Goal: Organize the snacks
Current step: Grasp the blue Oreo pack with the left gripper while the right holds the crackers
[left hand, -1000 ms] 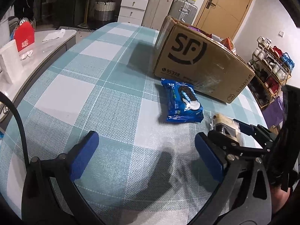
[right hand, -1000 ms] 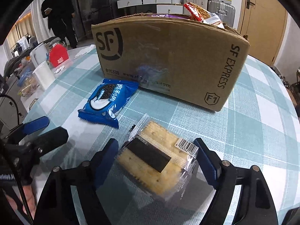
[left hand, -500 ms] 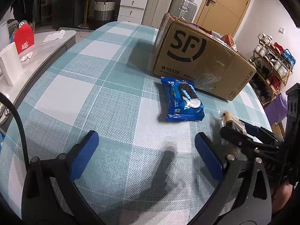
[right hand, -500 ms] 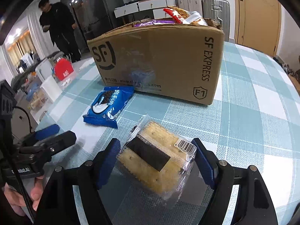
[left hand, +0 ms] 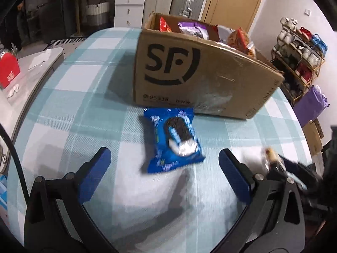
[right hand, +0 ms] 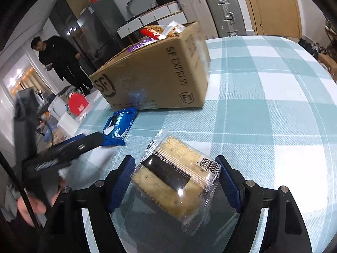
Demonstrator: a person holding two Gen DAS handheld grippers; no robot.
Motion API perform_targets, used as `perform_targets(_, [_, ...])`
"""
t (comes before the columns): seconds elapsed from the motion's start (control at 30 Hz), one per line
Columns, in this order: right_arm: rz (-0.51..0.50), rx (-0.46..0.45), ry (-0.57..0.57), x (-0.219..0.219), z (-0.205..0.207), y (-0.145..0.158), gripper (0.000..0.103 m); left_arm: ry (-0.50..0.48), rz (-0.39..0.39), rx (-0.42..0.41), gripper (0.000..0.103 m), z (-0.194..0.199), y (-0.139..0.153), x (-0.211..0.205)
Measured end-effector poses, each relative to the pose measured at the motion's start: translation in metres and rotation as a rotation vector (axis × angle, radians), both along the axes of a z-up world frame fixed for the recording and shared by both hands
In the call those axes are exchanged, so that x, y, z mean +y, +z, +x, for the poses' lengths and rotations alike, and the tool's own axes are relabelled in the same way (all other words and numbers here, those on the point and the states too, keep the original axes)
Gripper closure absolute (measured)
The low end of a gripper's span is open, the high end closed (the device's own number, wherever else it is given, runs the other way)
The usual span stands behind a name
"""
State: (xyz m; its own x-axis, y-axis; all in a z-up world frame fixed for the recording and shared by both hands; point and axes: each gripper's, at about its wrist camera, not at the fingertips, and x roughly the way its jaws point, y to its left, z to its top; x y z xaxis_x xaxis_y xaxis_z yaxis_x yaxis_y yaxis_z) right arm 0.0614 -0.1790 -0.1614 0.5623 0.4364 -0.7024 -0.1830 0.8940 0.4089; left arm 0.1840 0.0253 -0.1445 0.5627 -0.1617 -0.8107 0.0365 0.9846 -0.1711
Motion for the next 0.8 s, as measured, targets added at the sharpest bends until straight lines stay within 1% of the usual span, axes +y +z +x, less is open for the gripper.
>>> perform_targets(0.13, [0.028, -0.001, -0.008, -0.005, -0.007, -0.001, 0.025, 0.017, 0.0, 0.049, 0.001, 0.021, -0.007, -0.006])
perform_targets(0.27, [0.046, 0.0, -0.007, -0.009, -0.013, 0.0, 0.025, 0.036, 0.035, 0.083, 0.002, 0.038, -0.013, -0.011])
perform_targets(0.37, [0.054, -0.001, -0.009, -0.011, -0.017, -0.001, 0.025, 0.049, 0.06, 0.109, 0.008, 0.047, -0.017, -0.011])
perform_targets(0.4, [0.056, -0.001, -0.01, -0.011, -0.017, -0.001, 0.025, 0.046, 0.059, 0.106, 0.012, 0.047, -0.016, -0.012])
perform_targets(0.43, [0.06, -0.001, -0.013, -0.012, -0.018, 0.0, 0.025, 0.042, 0.058, 0.105, 0.013, 0.049, -0.016, -0.013])
perform_targets(0.47, [0.063, -0.002, -0.016, -0.013, -0.019, 0.0, 0.025, 0.033, 0.065, 0.101, 0.018, 0.05, -0.016, -0.014])
perform_targets(0.5, [0.064, -0.001, -0.017, -0.013, -0.02, 0.0, 0.025, 0.024, 0.075, 0.097, 0.026, 0.05, -0.015, -0.015])
perform_targets(0.53, [0.065, -0.003, -0.017, -0.014, -0.021, 0.001, 0.025, 0.014, 0.084, 0.091, 0.03, 0.049, -0.015, -0.017])
perform_targets(0.57, [0.067, -0.004, -0.017, -0.014, -0.021, 0.001, 0.025, -0.003, 0.089, 0.085, 0.038, 0.048, -0.013, -0.019])
perform_targets(0.6, [0.069, -0.004, -0.017, -0.014, -0.021, 0.002, 0.025, -0.013, 0.094, 0.081, 0.049, 0.048, -0.012, -0.02])
perform_targets(0.63, [0.069, -0.006, -0.017, -0.014, -0.022, 0.002, 0.025, -0.023, 0.096, 0.078, 0.057, 0.046, -0.012, -0.021])
perform_targets(0.67, [0.07, -0.006, -0.015, -0.013, -0.021, 0.002, 0.025, -0.039, 0.105, 0.077, 0.061, 0.045, -0.01, -0.023])
perform_targets(0.8, [0.079, -0.002, -0.013, -0.011, -0.022, 0.002, 0.025, -0.073, 0.091, 0.08, 0.061, 0.038, -0.009, -0.022])
